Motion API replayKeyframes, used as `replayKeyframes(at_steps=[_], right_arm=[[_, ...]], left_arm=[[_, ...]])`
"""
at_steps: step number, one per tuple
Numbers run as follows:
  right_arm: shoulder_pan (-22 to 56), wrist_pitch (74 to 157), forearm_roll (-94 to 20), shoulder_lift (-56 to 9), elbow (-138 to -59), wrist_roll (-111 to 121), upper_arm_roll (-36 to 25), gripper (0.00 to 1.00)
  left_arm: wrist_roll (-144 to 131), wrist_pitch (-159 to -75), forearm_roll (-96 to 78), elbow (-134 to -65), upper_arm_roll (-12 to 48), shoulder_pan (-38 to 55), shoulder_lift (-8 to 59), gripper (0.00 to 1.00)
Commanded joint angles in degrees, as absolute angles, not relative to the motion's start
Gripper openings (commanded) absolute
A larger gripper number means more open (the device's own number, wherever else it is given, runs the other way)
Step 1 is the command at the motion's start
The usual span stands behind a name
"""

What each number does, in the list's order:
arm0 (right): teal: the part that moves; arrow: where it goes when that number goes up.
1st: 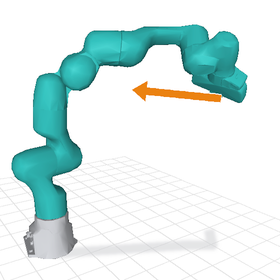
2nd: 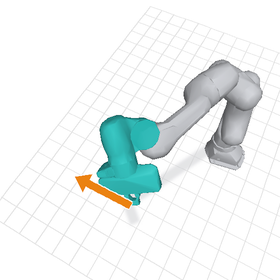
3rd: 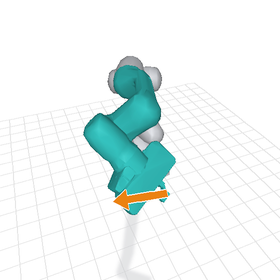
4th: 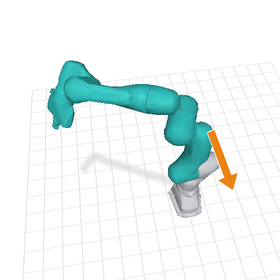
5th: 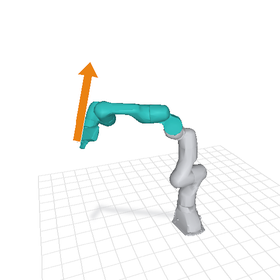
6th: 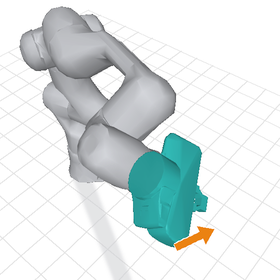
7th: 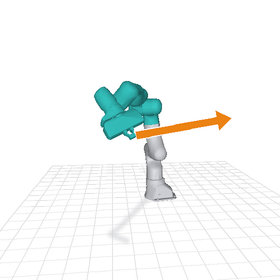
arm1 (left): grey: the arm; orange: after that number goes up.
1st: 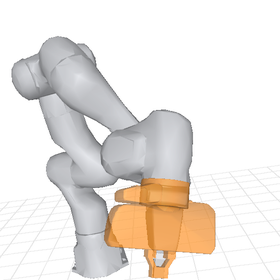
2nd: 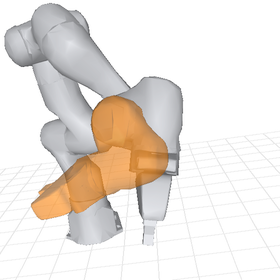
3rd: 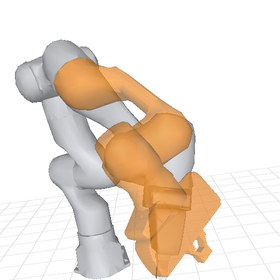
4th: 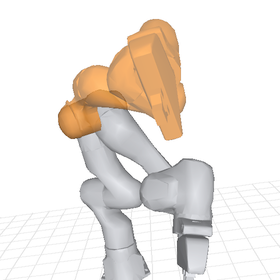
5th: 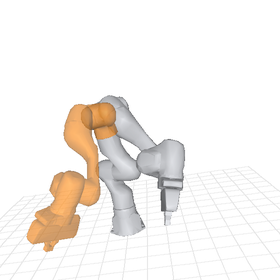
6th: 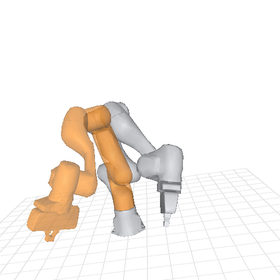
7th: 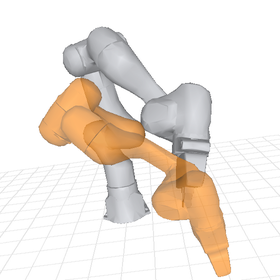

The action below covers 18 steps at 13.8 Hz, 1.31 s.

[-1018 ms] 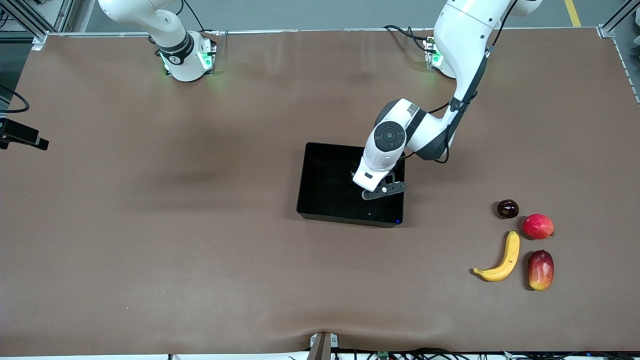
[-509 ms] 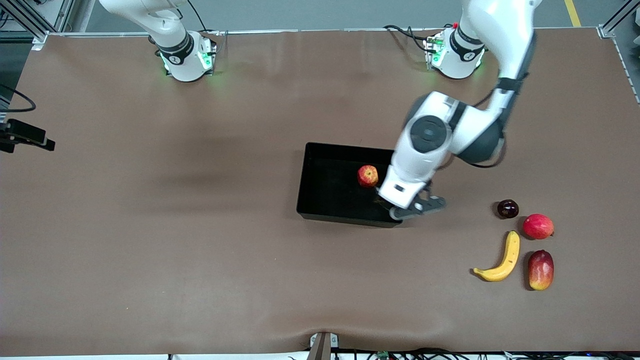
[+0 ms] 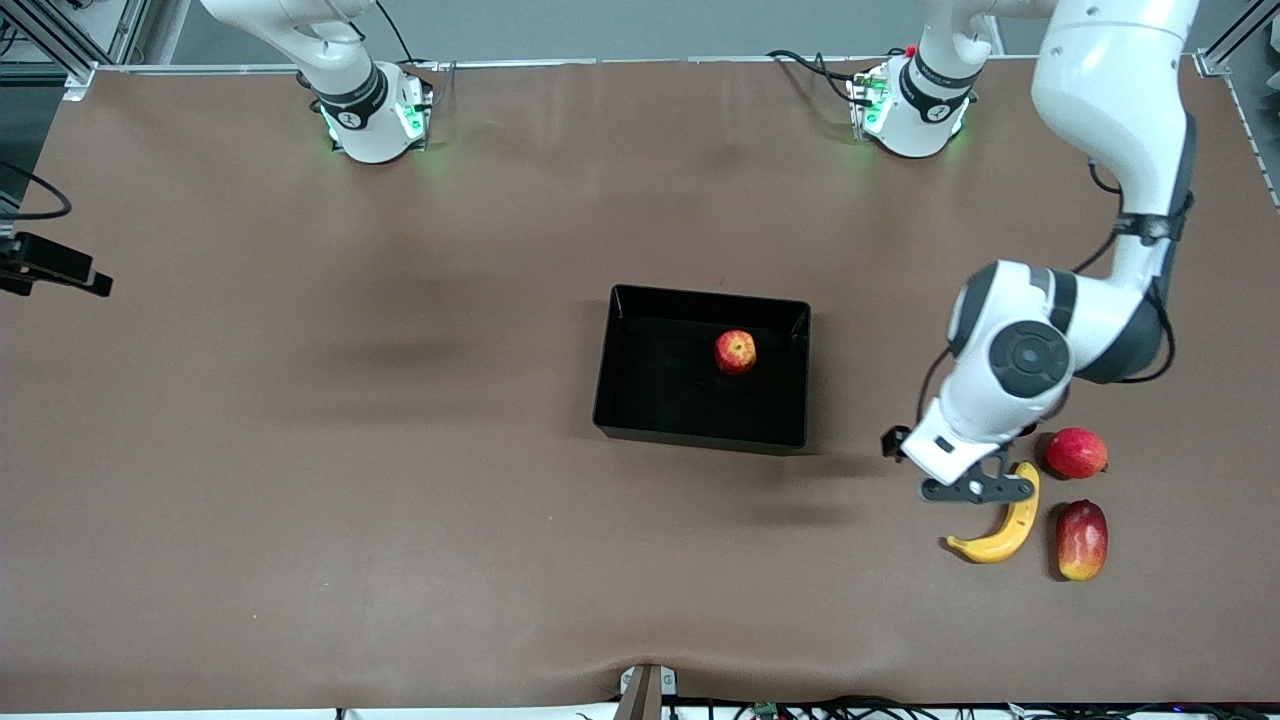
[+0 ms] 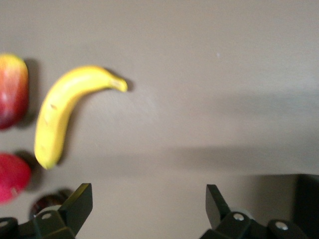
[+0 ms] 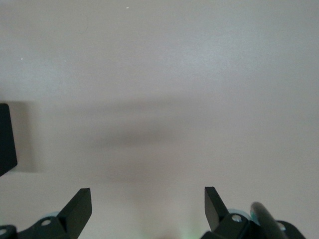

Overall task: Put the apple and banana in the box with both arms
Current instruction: 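Move the left gripper back to the yellow banana, then grasp the banana with the left gripper and lift it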

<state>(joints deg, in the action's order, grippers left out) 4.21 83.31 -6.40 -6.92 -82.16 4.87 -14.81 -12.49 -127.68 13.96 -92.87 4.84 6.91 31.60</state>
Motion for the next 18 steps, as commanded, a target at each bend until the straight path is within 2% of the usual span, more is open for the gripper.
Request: replayKeyframes(at_steps=[1,3,6,8,10,14,18], right_arm=[[0.7,87.08,-5.1,-3.35,-86.47,4.22,-12.39,1.0],[0.44,89.03,-1.52,-1.67,-88.24,4.04,-8.64,1.0],[-0.17,88.42,-0.44,-2.2,-86.49,3.61,-7.91,1.0],[-1.05,88.33,-0.61,-2.29,-83.95,3.86,-7.74,1.0],[-0.7,84.83,-1.23,-2.29,-83.85,4.13,-7.82,1.0],[-0.18,85.43,-0.79,-2.2,-83.85,4.22,-7.82,1.0],[0.52,85.25,-1.06,-2.2,-83.85,4.13,-7.65,1.0]], left_arm=[[-0.32,-132.52,15.29,-90.36,5.45,2.04,35.93,1.0],[10.4,-134.99,15.29,-86.51,5.45,-0.95,40.41,1.0],[24.05,-135.79,15.12,-80.96,5.45,-3.16,46.04,1.0],[29.33,-137.71,15.21,-79.98,5.36,-3.43,47.89,1.0],[32.16,-139.13,15.21,-79.19,5.36,-3.87,49.48,1.0],[35.41,-140.27,15.29,-79.01,5.36,-3.87,50.54,1.0],[38.14,-143.69,15.38,-79.01,3.61,-3.87,51.5,0.93]])
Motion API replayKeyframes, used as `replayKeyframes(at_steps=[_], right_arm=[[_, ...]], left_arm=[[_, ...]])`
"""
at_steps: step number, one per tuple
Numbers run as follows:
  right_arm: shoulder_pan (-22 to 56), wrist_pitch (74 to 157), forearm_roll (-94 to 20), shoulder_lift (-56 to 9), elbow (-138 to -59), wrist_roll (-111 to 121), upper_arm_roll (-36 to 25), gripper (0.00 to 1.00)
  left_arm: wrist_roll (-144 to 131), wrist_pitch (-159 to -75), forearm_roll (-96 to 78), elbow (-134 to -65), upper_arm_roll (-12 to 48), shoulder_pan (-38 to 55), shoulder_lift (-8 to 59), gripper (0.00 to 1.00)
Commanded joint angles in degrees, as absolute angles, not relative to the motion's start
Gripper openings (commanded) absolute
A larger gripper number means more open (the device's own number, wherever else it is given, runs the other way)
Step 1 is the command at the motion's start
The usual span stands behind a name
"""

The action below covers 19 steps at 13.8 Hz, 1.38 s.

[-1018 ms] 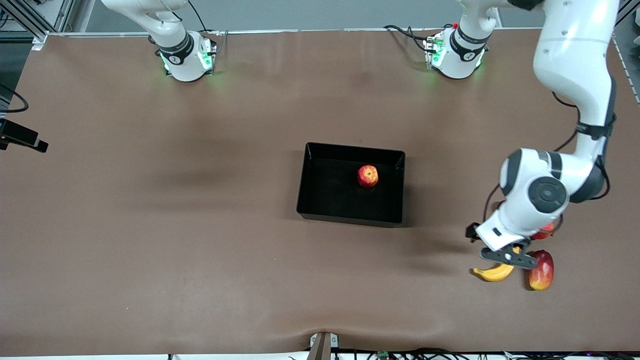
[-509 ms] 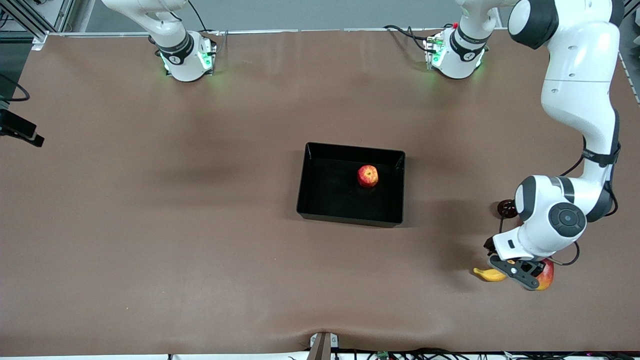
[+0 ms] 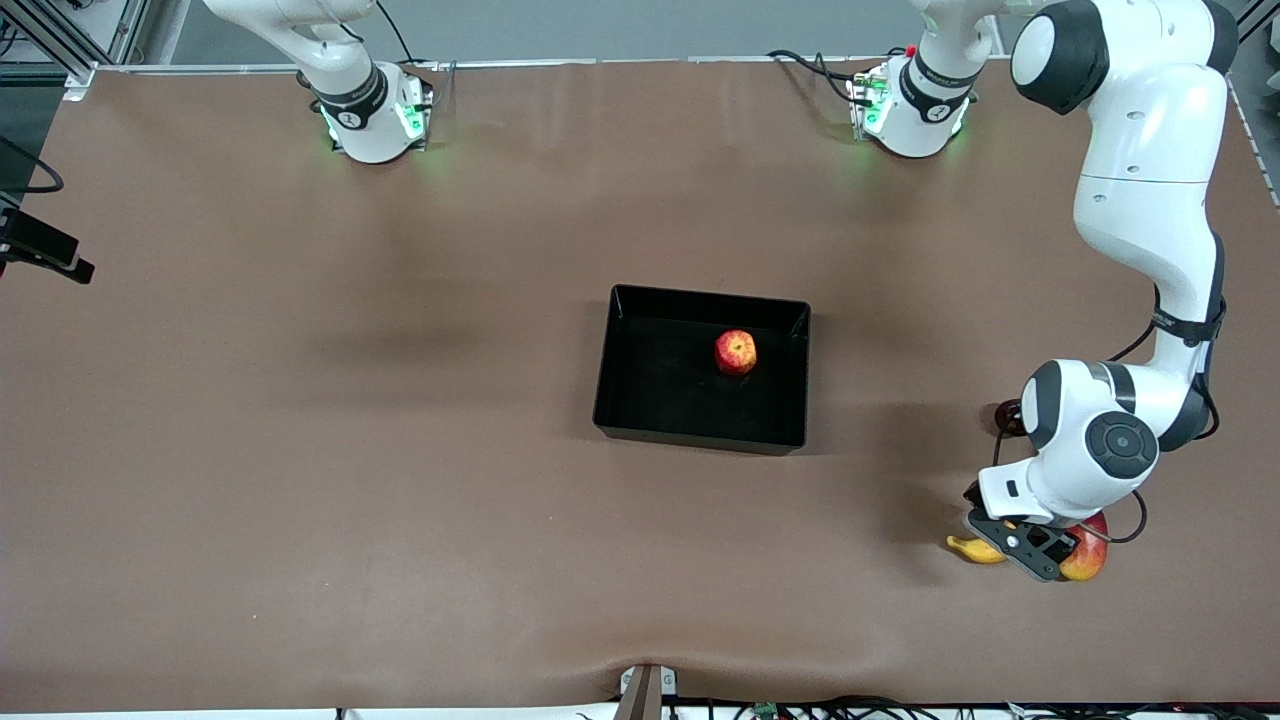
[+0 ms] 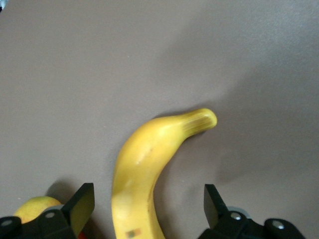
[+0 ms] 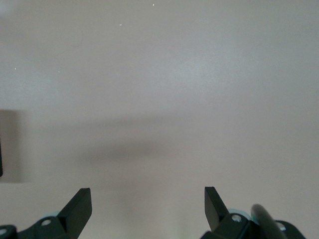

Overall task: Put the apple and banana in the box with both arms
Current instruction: 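Grasp the banana with the left gripper and lift it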

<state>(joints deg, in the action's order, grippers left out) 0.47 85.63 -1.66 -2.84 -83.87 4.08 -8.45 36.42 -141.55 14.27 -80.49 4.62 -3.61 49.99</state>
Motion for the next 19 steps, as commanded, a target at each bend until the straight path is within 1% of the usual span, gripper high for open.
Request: replayKeyframes(at_steps=[1,2,4,5,7,8,13,15,19], right_arm=[[0.61,85.34,-1.05,-2.2,-83.85,4.13,-7.65,1.0],[0.62,85.43,-1.05,-2.2,-83.85,4.13,-7.65,1.0],[0.7,85.43,-1.14,-2.11,-83.85,4.13,-7.56,1.0],[0.79,85.69,-1.06,-2.02,-83.85,4.13,-7.65,1.0],[0.88,88.06,-1.05,-1.06,-85.16,4.22,-7.65,1.0],[0.88,88.5,-1.05,-0.18,-86.3,4.22,-7.56,1.0],[1.41,87.72,-1.05,2.54,-89.99,4.22,-7.65,1.0],[1.49,88.33,-1.05,3.69,-91.84,4.22,-7.65,1.0],[1.49,88.42,-1.05,3.69,-91.85,4.22,-7.65,1.0]], left_arm=[[38.58,-144.31,15.38,-79.01,3.43,-3.87,51.85,0.9],[38.67,-144.32,15.38,-79.01,3.34,-3.87,51.94,0.85],[38.15,-144.4,15.29,-79.01,3.34,-4.13,52.12,0.69],[38.14,-144.4,15.12,-79.1,3.34,-4.74,52.12,0.55],[38.06,-144.4,14.77,-79.1,3.34,-4.83,51.77,0.16],[38.06,-144.4,14.68,-79.1,3.34,-4.83,51.51,0.01],[38.23,-143.71,10.03,-79.36,4.04,-4.92,49.4,0.0],[38.23,-140.65,9.76,-79.37,5.7,-5.27,47.38,0.0],[36.4,-134.49,6.34,-79.37,8.16,-4.57,42.11,0.0]])
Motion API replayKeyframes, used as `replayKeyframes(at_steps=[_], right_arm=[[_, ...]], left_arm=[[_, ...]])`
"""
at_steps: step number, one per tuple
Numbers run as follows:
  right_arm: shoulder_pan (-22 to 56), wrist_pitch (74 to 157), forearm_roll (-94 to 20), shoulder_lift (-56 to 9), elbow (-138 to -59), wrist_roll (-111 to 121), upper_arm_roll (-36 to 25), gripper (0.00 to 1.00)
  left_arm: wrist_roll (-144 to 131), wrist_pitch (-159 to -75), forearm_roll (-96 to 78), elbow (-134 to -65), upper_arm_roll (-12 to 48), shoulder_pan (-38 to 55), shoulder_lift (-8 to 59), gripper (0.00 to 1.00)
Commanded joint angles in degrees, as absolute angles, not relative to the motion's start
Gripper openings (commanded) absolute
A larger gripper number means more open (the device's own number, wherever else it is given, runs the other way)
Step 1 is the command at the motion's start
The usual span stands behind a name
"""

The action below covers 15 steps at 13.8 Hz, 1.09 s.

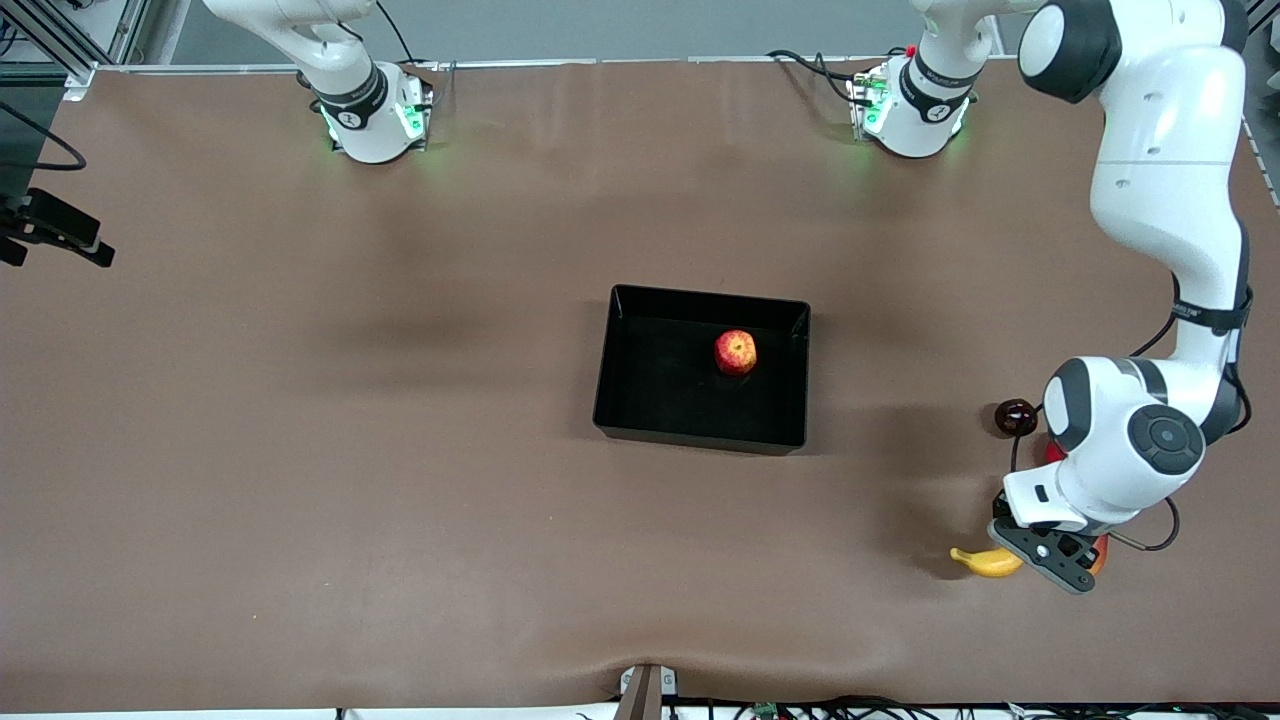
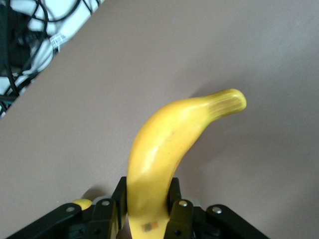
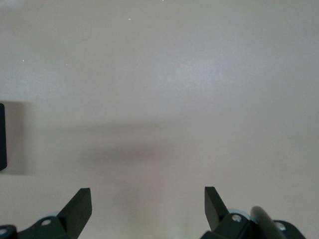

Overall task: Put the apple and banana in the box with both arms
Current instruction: 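Grasp the banana with the left gripper and lift it, then carry the banana over the box with the left gripper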

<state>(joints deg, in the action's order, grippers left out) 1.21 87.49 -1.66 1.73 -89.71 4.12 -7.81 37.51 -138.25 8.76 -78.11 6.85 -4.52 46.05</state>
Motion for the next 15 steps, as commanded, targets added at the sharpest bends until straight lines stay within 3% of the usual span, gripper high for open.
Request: replayKeyframes(at_steps=[1,15], right_arm=[[1.32,88.5,-1.05,3.69,-91.85,4.22,-7.65,1.0],[1.41,87.72,-1.23,3.43,-91.49,4.22,-7.65,1.0]], left_arm=[[34.47,-132.38,5.37,-79.37,9.04,-4.57,40.79,0.0],[-8.49,-106.45,6.06,-79.89,23.81,-3.08,29.53,0.0]])
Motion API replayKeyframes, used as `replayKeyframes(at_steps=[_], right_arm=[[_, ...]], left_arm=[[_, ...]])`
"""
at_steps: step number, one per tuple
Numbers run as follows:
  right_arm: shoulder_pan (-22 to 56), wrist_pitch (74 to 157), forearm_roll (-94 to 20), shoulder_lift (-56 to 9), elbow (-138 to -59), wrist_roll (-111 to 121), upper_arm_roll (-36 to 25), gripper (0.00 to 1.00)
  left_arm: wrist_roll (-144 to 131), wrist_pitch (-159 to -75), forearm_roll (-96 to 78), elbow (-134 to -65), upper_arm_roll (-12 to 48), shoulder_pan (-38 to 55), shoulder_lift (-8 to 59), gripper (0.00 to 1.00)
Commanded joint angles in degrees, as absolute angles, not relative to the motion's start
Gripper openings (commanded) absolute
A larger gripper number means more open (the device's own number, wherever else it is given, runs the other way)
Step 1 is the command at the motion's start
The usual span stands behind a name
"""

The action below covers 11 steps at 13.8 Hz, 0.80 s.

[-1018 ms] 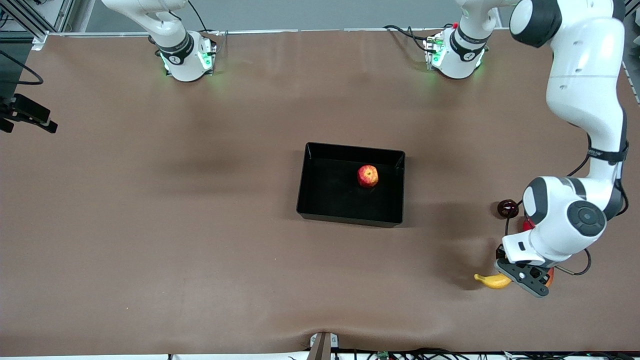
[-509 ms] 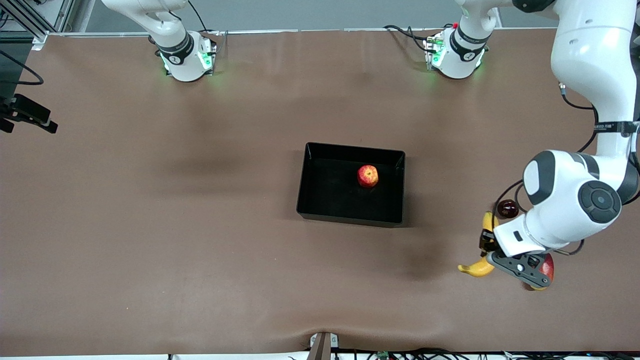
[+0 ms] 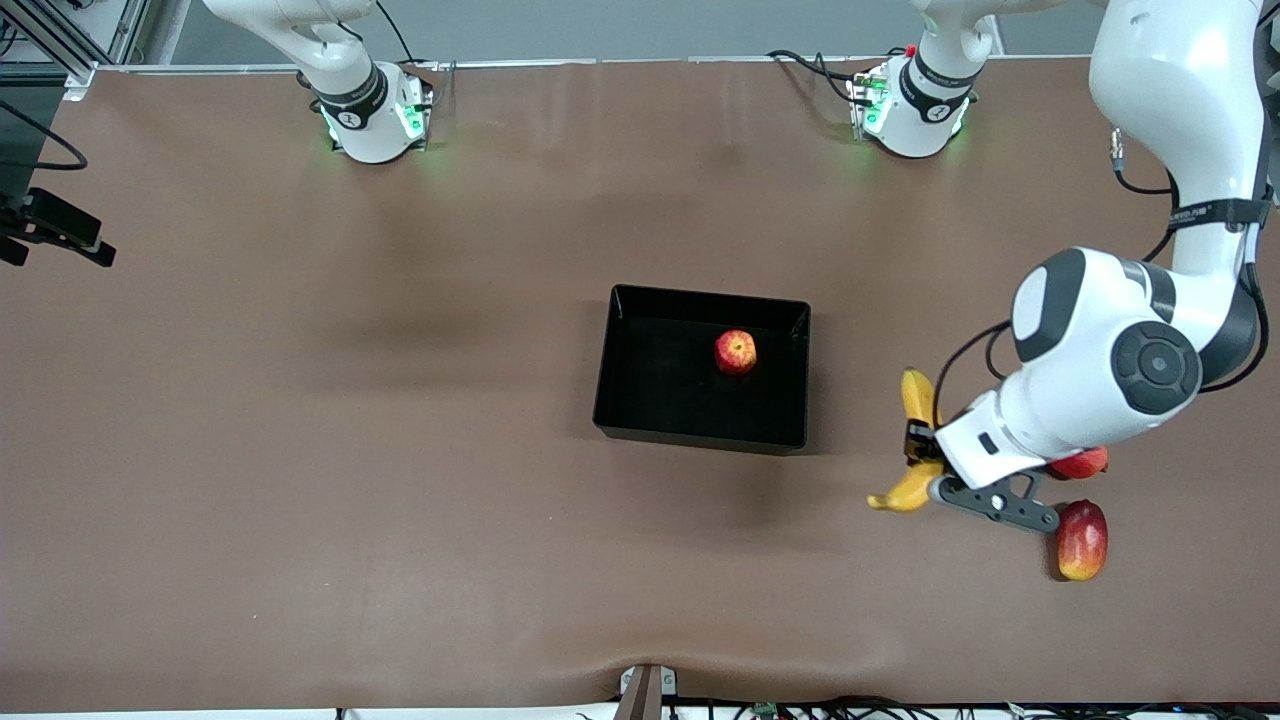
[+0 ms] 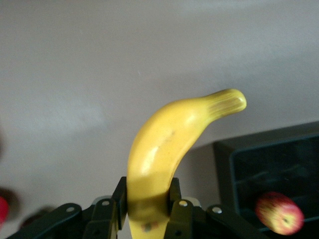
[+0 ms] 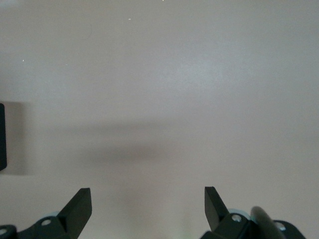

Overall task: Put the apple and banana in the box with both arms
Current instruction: 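Carry the banana over the box with the left gripper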

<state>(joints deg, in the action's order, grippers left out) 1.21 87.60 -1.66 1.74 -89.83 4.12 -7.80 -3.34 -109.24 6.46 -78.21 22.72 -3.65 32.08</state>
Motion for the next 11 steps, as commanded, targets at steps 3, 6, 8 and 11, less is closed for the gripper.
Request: replayKeyframes(at_steps=[3,6,8,11], right_arm=[[1.32,86.49,-1.14,3.34,-91.32,4.13,-7.73,1.0],[1.23,86.48,-1.14,3.08,-90.18,4.04,-7.73,1.0],[1.23,86.48,-0.79,2.99,-89.21,3.69,-7.73,1.0],[0.88,86.48,-0.88,2.81,-88.86,3.87,-7.82,1.0]], left_arm=[[-18.69,-103.89,6.24,-79.98,24.61,1.91,29.09,0.0],[-27.4,-103.89,6.33,-80.33,24.61,7.71,29.35,0.0],[-31.89,-103.89,6.33,-80.51,24.61,10.71,30.4,0.0],[-33.74,-104.94,7.73,-83.84,24.61,14.14,30.76,0.0]])
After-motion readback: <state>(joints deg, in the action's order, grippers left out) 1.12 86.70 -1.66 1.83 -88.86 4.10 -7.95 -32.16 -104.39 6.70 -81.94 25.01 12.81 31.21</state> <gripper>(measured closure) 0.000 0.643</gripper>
